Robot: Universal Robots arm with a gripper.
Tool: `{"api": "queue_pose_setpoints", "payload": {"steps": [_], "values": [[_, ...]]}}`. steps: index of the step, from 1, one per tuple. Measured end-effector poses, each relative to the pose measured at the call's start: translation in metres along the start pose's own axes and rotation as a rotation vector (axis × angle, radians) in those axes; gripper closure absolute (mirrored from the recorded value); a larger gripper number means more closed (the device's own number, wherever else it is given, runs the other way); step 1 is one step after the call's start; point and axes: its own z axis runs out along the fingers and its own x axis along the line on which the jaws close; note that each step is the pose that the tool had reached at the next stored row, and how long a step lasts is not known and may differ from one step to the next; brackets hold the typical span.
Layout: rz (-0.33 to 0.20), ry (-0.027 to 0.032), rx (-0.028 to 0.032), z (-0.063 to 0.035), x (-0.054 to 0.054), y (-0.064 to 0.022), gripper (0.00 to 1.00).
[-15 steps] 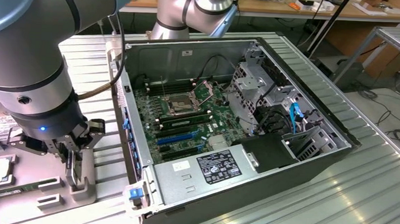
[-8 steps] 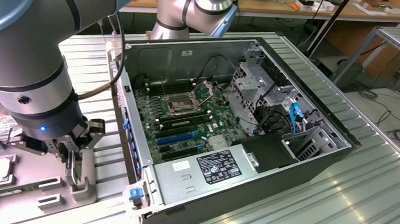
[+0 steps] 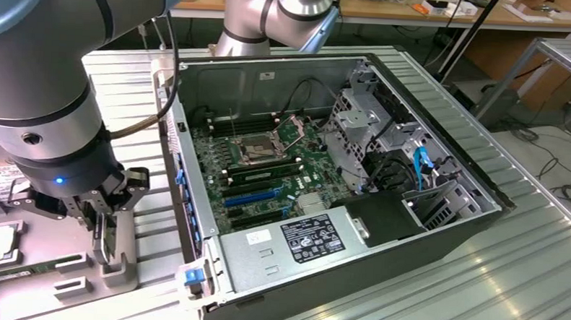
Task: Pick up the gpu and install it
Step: 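Pick up the gpu and move the gpu toward the slot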
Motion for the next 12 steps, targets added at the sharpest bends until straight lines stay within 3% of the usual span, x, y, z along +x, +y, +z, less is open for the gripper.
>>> {"api": "queue_pose_setpoints", "payload": {"steps": [6,12], "values": [[0.0,0.0006,-0.0086,-0.0104,0.0,0.0006,0.73],[-0.007,0.0023,-0.0247,-0.025,-0.001,0.0015,0.73]]}}
